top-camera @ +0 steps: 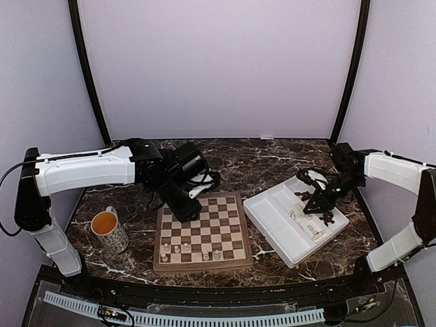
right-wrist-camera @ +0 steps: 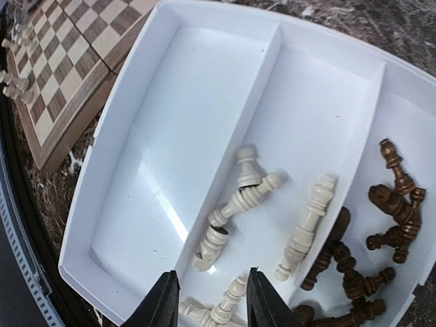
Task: Set up the chess pieces on the board
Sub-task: Pick up the chess pile from the storage box.
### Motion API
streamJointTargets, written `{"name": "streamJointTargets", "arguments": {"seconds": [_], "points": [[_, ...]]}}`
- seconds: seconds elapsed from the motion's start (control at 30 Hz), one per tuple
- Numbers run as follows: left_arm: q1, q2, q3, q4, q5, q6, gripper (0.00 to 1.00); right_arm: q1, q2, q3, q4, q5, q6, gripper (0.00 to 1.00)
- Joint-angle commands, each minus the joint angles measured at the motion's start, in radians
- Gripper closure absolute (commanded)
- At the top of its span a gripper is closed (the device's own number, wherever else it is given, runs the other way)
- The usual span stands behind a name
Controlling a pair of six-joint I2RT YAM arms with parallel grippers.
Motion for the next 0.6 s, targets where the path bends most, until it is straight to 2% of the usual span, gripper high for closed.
{"name": "streamJointTargets", "arguments": {"seconds": [0.0,0.13,0.27,0.57], "points": [[0.022,-0.062,0.045,0.219,-0.111,-0.023,0.61,0.081,-0.001,-0.052,-0.003,0.224,0.004,0.66],[0.026,-0.050,0.044,0.459,-0.120,-0.109,0.61,0.109,0.031,-0.060,0.028,0.285,0.038,0.69],[0.026,-0.032,0.009,0.638,-0.032,-0.168,0.61,0.140,0.053,-0.035,0.053,0.286,0.062,0.70],[0.026,0.011,0.001,0.663,0.012,-0.198,0.61,0.180,0.193,0.051,0.103,0.275,0.131,0.64]]}}
